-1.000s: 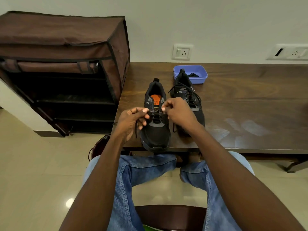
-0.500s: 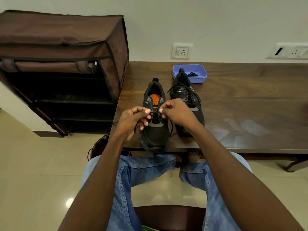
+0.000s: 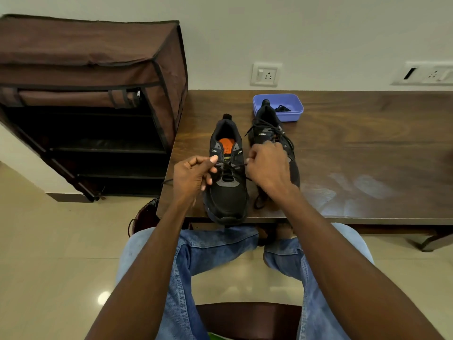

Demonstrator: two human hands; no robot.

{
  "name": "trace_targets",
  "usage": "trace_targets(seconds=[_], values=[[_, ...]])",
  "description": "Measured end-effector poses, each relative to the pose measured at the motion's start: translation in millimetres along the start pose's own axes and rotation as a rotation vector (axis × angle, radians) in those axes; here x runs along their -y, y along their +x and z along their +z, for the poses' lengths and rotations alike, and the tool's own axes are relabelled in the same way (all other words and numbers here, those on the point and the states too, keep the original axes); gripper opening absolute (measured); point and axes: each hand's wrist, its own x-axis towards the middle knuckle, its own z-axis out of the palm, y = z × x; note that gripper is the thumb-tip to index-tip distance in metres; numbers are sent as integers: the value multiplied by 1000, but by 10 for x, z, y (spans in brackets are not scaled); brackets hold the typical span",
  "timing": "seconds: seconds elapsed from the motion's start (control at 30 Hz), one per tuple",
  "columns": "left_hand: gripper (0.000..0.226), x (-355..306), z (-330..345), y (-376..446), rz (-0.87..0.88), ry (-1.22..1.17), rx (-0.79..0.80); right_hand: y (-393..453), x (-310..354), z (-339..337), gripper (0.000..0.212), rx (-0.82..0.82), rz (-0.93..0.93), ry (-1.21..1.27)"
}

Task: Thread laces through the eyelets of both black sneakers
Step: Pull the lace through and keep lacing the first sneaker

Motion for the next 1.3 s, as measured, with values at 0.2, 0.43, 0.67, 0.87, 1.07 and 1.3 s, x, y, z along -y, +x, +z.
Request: trace_targets(seconds=[0.2, 0.43, 0.67, 0.87, 1.07, 1.3], values=[[23, 18, 85, -38, 47, 63, 8, -53, 199, 134, 10, 173, -153, 649], [30, 51, 101, -22, 91, 78, 12, -40, 165, 226, 8, 153, -98, 633], [17, 164, 55, 44, 311, 324, -204, 0, 200, 310, 21, -108, -155, 284], [14, 244, 78, 101, 255, 382, -149, 17, 238, 436, 23, -207, -229, 94], [18, 250, 84, 117, 219, 416, -140, 21, 305, 422, 19, -136, -210, 76], [18, 247, 79, 112, 196, 414, -148, 9, 376, 371, 20, -75, -198, 19]])
